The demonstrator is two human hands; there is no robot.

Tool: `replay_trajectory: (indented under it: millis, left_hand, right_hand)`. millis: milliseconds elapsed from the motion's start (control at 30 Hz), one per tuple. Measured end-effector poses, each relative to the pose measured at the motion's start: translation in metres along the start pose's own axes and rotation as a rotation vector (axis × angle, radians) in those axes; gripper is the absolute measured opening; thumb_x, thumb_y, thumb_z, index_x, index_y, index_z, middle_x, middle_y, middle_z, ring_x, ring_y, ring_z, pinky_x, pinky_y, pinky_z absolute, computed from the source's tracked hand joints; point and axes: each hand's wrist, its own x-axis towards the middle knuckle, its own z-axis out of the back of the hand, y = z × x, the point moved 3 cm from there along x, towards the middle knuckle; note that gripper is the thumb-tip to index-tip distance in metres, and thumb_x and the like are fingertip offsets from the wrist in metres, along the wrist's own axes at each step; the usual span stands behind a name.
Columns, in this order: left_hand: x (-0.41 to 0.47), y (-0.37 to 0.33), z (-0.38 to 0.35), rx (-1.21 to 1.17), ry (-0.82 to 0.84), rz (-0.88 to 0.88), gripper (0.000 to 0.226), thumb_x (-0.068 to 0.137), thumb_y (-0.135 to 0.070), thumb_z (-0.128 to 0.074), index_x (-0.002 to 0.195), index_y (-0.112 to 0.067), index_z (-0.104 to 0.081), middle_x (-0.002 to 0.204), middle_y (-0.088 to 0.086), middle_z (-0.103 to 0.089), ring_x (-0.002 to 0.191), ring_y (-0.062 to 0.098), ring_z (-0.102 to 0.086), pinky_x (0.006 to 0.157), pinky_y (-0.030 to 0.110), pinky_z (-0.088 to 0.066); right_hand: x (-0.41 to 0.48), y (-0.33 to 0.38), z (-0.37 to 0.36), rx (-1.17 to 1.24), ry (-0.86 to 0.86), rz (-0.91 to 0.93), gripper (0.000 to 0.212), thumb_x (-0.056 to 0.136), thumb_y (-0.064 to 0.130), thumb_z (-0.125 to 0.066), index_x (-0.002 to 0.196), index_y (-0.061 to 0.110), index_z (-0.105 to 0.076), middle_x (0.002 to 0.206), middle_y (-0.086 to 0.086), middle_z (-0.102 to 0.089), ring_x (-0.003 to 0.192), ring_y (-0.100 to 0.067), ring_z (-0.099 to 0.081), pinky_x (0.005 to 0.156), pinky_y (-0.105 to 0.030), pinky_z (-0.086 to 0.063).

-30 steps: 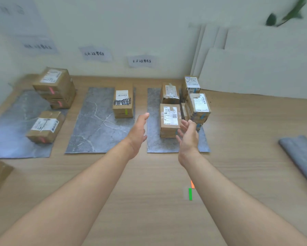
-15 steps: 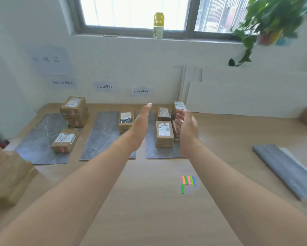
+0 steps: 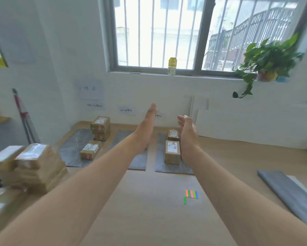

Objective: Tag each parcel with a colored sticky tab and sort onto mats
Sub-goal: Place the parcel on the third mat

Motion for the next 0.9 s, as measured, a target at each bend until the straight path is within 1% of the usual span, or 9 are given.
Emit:
replay_trajectory:
  millis: [100, 200, 267, 300, 400, 433, 633, 800, 900]
  left_hand:
    - [-0.009, -0.016, 0.013, 0.009, 0.003, -0.042, 0.079, 0.092, -0.078, -0.016, 0.159, -0.035, -0.019, 0.168, -0.004, -0.009, 0.154, 0.023, -0.005, 0.124, 0.054, -0.004]
    - [-0.014, -0.043, 0.025, 0.022, -0.004, -0.123, 0.076, 0.095, -0.073, -0.013, 0.159, -0.031, -0.018, 0.168, -0.001, -0.011, 0.154, 0.023, -0.009, 0.123, 0.05, -0.009]
    - [-0.018, -0.061, 0.034, 0.026, -0.004, -0.166, 0.076, 0.096, -0.071, -0.012, 0.159, -0.029, -0.018, 0.168, -0.001, -0.012, 0.154, 0.022, -0.01, 0.121, 0.049, -0.011]
    - [-0.02, -0.069, 0.039, 0.025, 0.0, -0.174, 0.076, 0.096, -0.071, -0.012, 0.159, -0.029, -0.018, 0.168, 0.0, -0.011, 0.154, 0.021, -0.009, 0.121, 0.049, -0.01]
    - [-0.024, -0.088, 0.056, 0.02, 0.001, -0.19, 0.077, 0.096, -0.073, -0.011, 0.159, -0.031, -0.018, 0.168, 0.0, -0.011, 0.154, 0.02, -0.009, 0.121, 0.047, -0.011]
    - [-0.026, -0.093, 0.062, 0.015, -0.002, -0.199, 0.077, 0.095, -0.074, -0.011, 0.159, -0.031, -0.018, 0.168, 0.0, -0.011, 0.154, 0.02, -0.009, 0.121, 0.047, -0.011]
    - [-0.032, -0.1, 0.095, 0.015, -0.014, -0.23, 0.078, 0.095, -0.074, -0.009, 0.159, -0.03, -0.018, 0.168, 0.001, -0.011, 0.154, 0.019, -0.008, 0.12, 0.049, -0.011]
    - [-0.033, -0.091, 0.117, 0.008, -0.065, -0.214, 0.078, 0.095, -0.074, -0.009, 0.159, -0.03, -0.019, 0.167, 0.001, -0.013, 0.154, 0.018, -0.01, 0.12, 0.049, -0.011]
    - [-0.033, -0.082, 0.132, 0.001, -0.113, -0.203, 0.08, 0.094, -0.075, -0.009, 0.159, -0.029, -0.021, 0.167, 0.003, -0.014, 0.154, 0.018, -0.011, 0.12, 0.049, -0.012]
  right_hand:
    - [-0.013, 0.02, -0.007, -0.009, 0.018, 0.035, 0.033, 0.097, 0.05, -0.042, 0.109, 0.035, -0.069, 0.107, 0.014, -0.065, 0.108, -0.015, -0.061, 0.094, -0.035, -0.046]
    - [-0.017, 0.039, -0.018, 0.002, 0.022, 0.085, 0.039, 0.101, 0.046, -0.04, 0.122, 0.027, -0.067, 0.124, 0.009, -0.064, 0.116, -0.016, -0.059, 0.095, -0.036, -0.043]
    - [-0.017, 0.053, -0.027, 0.023, 0.018, 0.097, 0.042, 0.102, 0.043, -0.039, 0.127, 0.021, -0.064, 0.126, 0.006, -0.062, 0.115, -0.016, -0.057, 0.091, -0.034, -0.043]
    - [-0.017, 0.06, -0.031, 0.039, 0.013, 0.097, 0.042, 0.102, 0.043, -0.039, 0.127, 0.02, -0.064, 0.126, 0.005, -0.061, 0.115, -0.017, -0.057, 0.092, -0.035, -0.044]
    - [-0.018, 0.073, -0.048, 0.036, -0.005, 0.118, 0.044, 0.101, 0.045, -0.04, 0.126, 0.02, -0.064, 0.13, 0.002, -0.061, 0.121, -0.02, -0.056, 0.108, -0.043, -0.042]
    - [-0.019, 0.077, -0.054, 0.029, -0.017, 0.124, 0.044, 0.101, 0.044, -0.04, 0.126, 0.019, -0.065, 0.13, 0.002, -0.061, 0.121, -0.021, -0.056, 0.108, -0.044, -0.042]
    - [-0.025, 0.086, -0.095, 0.023, 0.016, 0.154, 0.042, 0.103, 0.044, -0.038, 0.123, 0.019, -0.065, 0.134, -0.001, -0.06, 0.12, -0.022, -0.056, 0.103, -0.041, -0.044]
    - [-0.025, 0.076, -0.113, 0.034, 0.058, 0.127, 0.039, 0.104, 0.043, -0.038, 0.118, 0.019, -0.065, 0.125, -0.002, -0.061, 0.117, -0.022, -0.058, 0.097, -0.038, -0.043]
    - [-0.022, 0.065, -0.127, 0.031, 0.096, 0.104, 0.037, 0.104, 0.041, -0.038, 0.116, 0.019, -0.065, 0.127, -0.002, -0.061, 0.118, -0.022, -0.057, 0.097, -0.038, -0.042]
